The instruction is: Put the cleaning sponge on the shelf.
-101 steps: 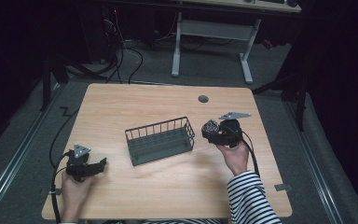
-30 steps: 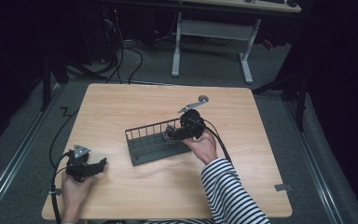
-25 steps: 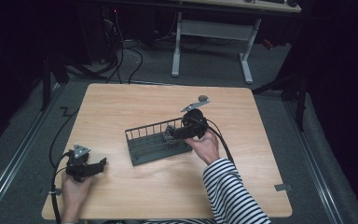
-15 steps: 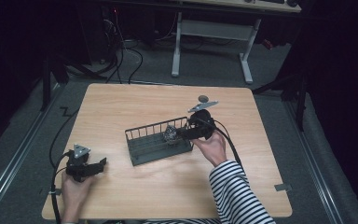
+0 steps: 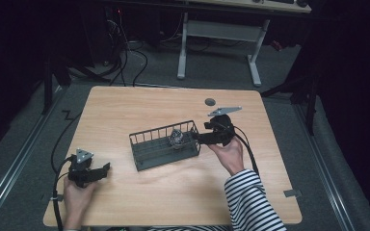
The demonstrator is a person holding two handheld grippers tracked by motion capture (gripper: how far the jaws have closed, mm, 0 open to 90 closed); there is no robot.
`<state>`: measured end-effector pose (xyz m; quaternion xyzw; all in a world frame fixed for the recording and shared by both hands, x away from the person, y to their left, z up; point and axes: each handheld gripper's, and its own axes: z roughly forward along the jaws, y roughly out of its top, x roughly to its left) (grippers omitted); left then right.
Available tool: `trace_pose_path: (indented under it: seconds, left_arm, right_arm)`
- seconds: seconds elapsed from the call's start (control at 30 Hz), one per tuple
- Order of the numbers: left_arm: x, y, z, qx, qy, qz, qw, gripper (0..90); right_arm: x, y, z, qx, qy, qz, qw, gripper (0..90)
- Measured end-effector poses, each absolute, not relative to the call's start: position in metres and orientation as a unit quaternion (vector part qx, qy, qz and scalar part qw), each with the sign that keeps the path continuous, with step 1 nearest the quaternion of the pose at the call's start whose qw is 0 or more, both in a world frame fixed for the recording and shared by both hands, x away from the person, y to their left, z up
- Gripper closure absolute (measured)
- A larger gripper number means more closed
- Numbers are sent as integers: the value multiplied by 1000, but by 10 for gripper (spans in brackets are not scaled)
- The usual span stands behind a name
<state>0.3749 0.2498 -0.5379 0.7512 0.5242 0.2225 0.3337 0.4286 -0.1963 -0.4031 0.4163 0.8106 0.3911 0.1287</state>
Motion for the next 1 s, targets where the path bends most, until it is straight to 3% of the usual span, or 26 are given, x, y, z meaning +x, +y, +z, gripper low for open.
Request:
trace_pose_path:
  seconds: [1.0]
  left_arm:
    - [375, 249, -538, 750, 525, 223, 334, 215]
  right_arm:
    - [393, -266, -402, 459, 768, 420, 156, 325]
